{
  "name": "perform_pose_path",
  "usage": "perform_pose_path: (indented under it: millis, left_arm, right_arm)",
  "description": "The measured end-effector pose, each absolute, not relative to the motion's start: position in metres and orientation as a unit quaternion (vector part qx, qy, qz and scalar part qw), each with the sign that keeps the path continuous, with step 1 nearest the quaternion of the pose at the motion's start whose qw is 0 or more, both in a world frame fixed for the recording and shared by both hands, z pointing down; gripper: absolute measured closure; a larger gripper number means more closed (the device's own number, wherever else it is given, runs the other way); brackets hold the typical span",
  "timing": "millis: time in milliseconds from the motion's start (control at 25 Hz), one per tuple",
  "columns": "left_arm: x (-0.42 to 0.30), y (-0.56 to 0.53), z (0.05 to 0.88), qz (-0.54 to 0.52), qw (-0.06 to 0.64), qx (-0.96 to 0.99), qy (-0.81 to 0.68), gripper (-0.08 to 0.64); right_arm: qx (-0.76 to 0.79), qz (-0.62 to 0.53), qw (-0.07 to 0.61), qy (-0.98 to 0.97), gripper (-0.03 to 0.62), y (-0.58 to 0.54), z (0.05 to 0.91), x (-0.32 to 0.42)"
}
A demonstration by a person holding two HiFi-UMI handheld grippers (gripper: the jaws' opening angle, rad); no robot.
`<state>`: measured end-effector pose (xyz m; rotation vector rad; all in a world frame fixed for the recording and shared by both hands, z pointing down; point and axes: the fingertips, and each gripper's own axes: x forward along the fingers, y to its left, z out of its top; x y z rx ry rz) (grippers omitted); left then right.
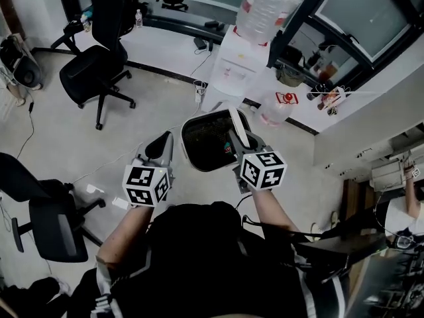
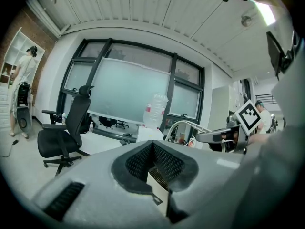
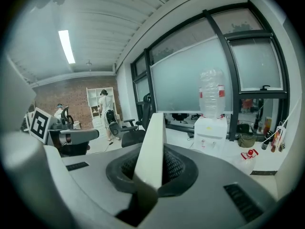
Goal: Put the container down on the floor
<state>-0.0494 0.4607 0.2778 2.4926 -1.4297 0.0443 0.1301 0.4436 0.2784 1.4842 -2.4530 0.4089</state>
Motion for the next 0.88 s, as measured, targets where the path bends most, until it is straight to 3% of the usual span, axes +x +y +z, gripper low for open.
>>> perform_pose_path:
  millis: [440, 880]
  left_arm:
    - [-0.075, 0.441, 0.281, -0.002, 0.141, 0.861, -0.49, 0.554]
    - [-0.067, 0.355, 0.286, 0.022, 0.133, 0.847, -0.514, 0.554]
  right_arm:
    - [0.508, 0.147, 0.125, -0.839, 0.557, 0.414, 0.28, 0.107]
    - [0.476, 0.138, 0.136, -0.858, 0.557, 0.329, 0.29, 0.102]
